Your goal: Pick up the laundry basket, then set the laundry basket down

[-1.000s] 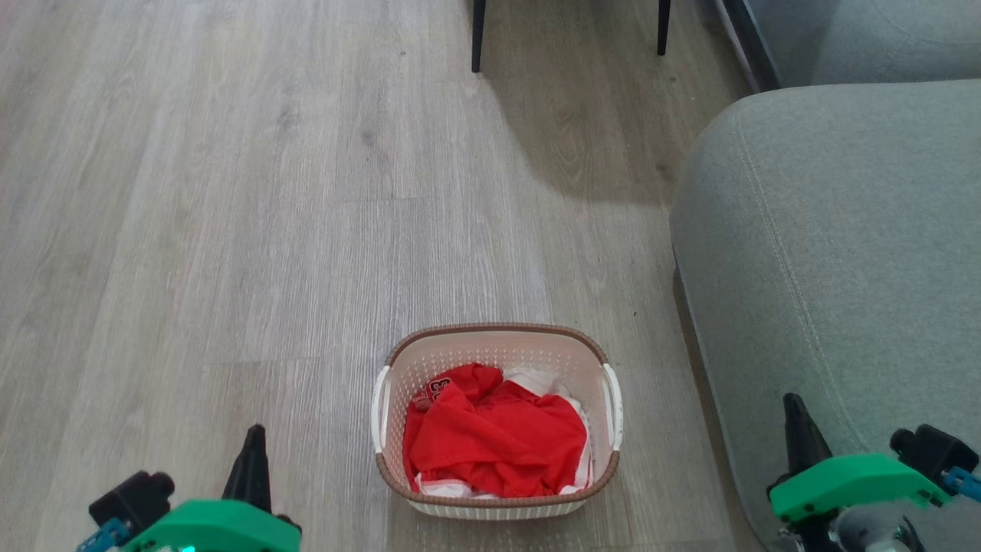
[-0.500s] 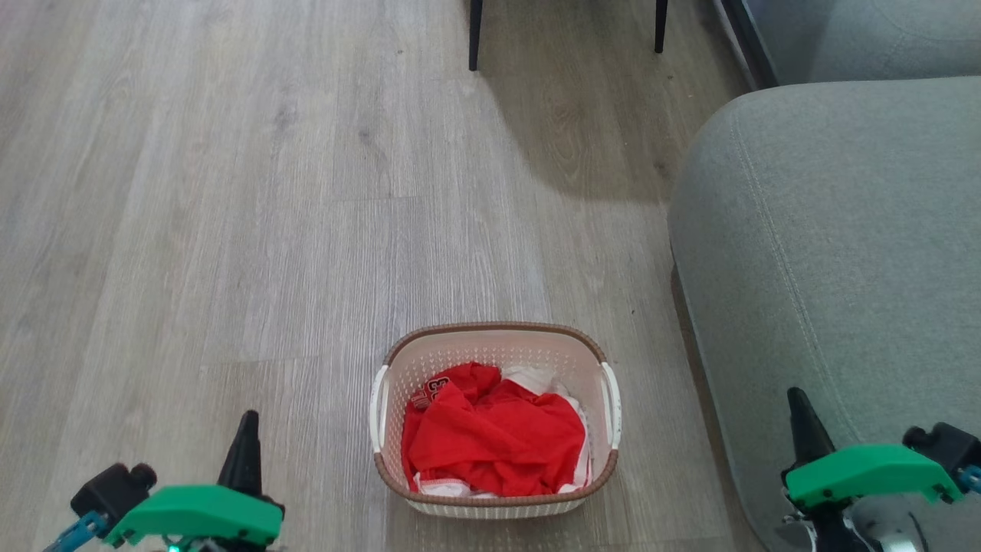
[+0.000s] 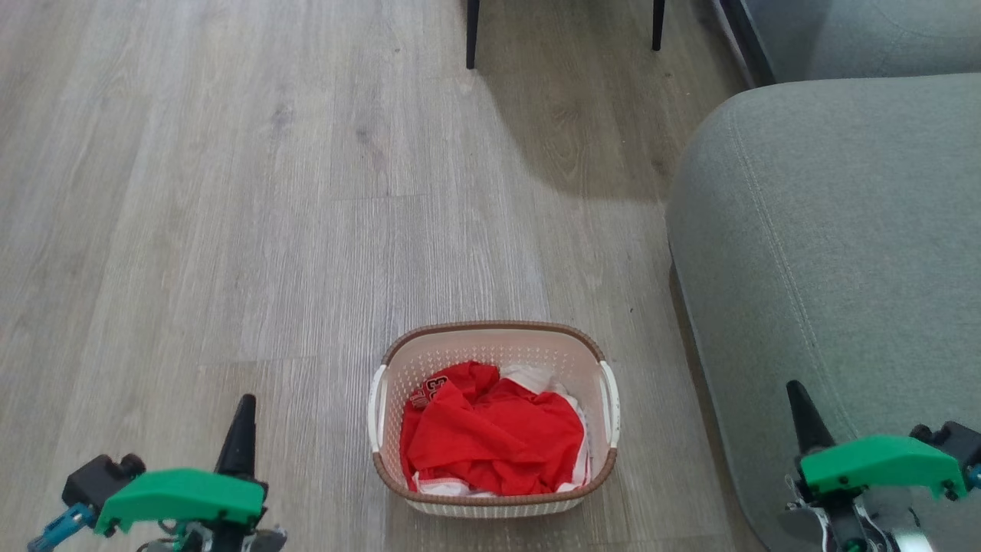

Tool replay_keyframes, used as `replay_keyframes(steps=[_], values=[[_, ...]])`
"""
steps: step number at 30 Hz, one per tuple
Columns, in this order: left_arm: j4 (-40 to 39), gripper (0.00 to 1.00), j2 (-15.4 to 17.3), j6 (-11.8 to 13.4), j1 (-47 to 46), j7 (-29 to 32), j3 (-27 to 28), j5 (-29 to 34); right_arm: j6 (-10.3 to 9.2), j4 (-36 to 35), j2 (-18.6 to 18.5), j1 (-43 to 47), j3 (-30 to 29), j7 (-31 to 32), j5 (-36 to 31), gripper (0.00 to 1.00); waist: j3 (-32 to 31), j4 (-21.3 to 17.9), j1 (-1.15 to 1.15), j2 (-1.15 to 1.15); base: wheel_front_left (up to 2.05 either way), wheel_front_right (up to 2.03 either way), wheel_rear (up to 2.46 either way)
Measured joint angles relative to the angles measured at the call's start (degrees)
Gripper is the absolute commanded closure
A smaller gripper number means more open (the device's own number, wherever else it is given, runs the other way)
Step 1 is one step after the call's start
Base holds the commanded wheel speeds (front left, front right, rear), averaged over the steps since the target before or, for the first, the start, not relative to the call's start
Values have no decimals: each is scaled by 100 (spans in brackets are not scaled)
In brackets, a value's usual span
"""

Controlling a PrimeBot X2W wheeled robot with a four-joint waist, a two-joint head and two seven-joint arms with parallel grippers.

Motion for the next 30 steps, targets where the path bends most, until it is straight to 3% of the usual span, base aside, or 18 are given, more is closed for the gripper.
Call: replay_keyframes(steps=[30], values=[[137,100,-1,-249,-393,472,277,-1914,0,55,-9,-205,-240,459,1798,100,29,-50,0,0,0,0,0]])
